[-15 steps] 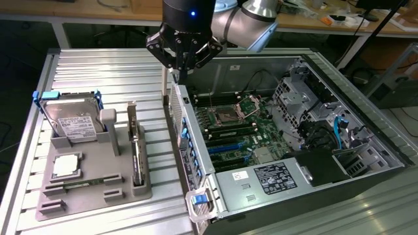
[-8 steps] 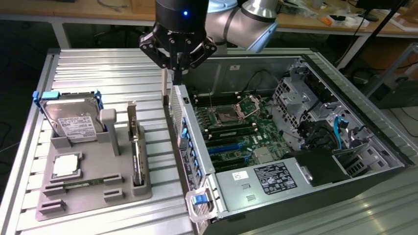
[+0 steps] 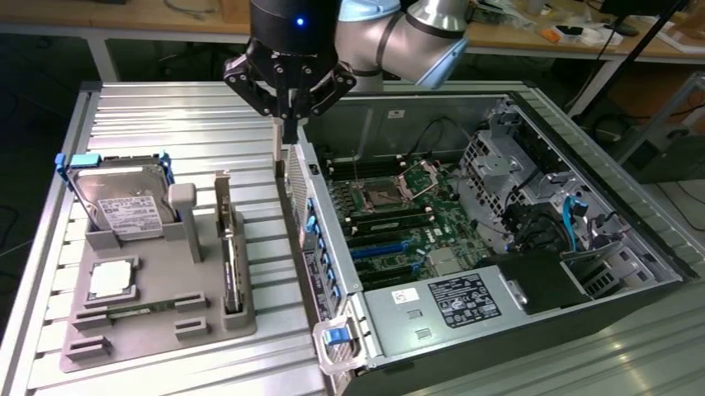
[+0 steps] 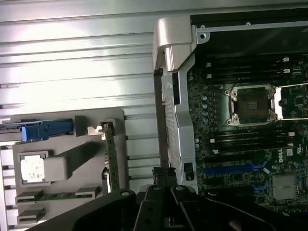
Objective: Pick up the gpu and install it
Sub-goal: 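Reach for the gpu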
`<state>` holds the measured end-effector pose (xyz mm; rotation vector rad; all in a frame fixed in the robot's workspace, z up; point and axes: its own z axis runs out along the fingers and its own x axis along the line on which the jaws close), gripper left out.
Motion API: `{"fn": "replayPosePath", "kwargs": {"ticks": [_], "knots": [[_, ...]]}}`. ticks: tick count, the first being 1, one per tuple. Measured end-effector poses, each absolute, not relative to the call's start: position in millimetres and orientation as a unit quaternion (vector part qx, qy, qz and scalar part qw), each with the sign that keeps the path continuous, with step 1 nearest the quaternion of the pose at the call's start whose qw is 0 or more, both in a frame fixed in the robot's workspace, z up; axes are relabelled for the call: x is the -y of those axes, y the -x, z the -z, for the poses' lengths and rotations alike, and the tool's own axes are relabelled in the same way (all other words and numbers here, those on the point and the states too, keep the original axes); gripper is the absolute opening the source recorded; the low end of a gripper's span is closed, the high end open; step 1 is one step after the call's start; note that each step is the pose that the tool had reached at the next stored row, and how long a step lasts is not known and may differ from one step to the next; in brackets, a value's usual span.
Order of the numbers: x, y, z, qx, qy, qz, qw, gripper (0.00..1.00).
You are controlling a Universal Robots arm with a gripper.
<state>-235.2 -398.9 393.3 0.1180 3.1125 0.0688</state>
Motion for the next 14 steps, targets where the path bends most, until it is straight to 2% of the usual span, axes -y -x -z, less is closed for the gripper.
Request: {"fn": "replayPosePath", "kwargs": {"ticks": [14], "knots": [[399,265,-393,-0.999,-0.038,-0.022,0.013,0.11]]}}
